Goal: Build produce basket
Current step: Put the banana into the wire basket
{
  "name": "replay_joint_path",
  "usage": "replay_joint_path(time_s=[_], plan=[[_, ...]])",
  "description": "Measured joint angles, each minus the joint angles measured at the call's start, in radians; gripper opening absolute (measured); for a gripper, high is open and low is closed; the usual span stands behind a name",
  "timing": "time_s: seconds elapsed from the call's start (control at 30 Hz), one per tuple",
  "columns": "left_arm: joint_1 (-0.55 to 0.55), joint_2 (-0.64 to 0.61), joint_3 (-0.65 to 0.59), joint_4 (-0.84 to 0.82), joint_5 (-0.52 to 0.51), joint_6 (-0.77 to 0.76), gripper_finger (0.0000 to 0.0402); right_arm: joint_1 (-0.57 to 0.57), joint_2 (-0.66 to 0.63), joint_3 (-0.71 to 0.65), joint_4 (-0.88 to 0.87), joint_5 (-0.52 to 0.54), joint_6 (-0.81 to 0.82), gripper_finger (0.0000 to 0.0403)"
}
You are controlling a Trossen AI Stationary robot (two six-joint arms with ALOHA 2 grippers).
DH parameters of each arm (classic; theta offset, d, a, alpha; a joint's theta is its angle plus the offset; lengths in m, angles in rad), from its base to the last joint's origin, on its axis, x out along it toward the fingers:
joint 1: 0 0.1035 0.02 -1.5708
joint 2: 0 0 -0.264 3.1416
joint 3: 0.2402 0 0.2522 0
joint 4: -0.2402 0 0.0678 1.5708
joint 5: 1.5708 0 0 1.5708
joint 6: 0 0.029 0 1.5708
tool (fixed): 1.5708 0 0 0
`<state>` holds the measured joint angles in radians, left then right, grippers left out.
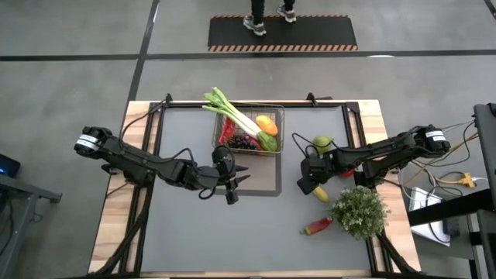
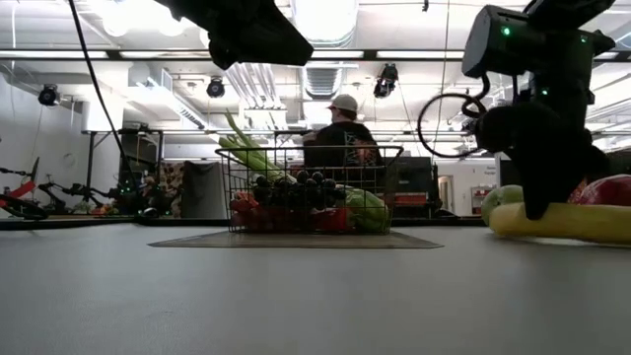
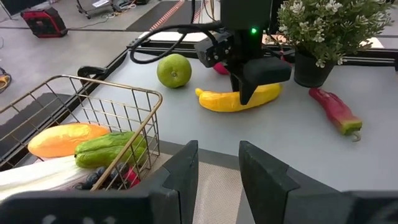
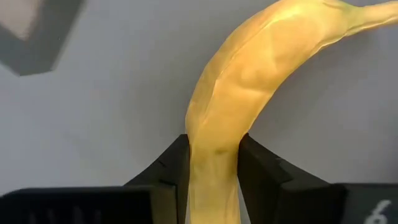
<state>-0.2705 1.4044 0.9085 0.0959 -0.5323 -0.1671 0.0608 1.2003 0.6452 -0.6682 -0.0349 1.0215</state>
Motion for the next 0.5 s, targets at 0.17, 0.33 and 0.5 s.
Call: replay_joint_path(time_s=[0.17,0.33,0.5], plan=[[-0.009,0.000,0.000,0.001,0.000,0.029,0.0099,-0.003,-0.001,0.070,-0.014,0.002,-0.099,0.0098],[-0.036,0.000,0.000,0.027,0.000,0.084,0.0099,-0.017,-0.002,0.155,-0.015,0.021,-0.222,0.0098],[-0.075,-0.042,-0.025,0.090,0.001,0.156,0.0099,-0.043,-0.002,0.256,-0.092,0.083,-0.336,0.0098]])
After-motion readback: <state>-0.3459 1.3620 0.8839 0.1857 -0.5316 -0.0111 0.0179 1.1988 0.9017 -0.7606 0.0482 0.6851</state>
